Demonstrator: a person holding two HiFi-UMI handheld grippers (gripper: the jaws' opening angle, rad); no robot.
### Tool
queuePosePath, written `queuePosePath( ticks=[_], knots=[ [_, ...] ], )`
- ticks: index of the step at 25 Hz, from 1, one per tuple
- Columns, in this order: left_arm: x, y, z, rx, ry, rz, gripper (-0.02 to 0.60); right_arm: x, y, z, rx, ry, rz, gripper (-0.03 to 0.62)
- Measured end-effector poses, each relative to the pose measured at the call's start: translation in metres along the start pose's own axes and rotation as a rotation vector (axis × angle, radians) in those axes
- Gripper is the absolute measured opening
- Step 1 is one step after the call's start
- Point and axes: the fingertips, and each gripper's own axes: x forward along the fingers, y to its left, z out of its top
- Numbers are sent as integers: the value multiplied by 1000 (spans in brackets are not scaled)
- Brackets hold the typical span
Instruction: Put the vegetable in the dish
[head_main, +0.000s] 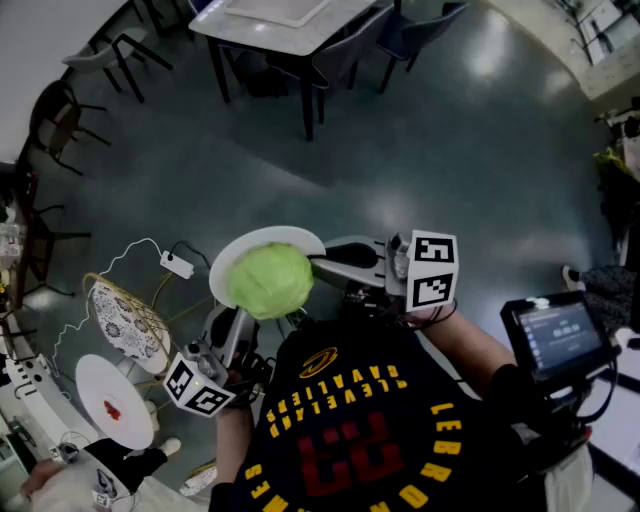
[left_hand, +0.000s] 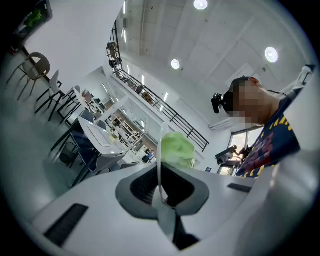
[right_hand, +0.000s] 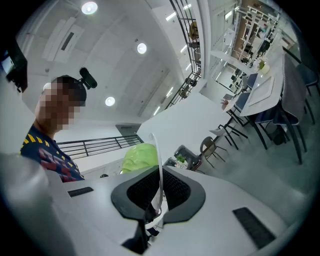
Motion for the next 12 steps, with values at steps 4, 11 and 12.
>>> queuePosePath(
  ticks=[4,11,12],
  knots=[
    [-2,2,0,3,-1,8,14,3,-1,-3,7,1,7,20],
    [53,-36,35,-172,52,83,14,-15,3,63,179,58,-16,20],
    [61,-45,33,-242,82,78,14,-20,-2,61,220,61,-41,20]
  ],
)
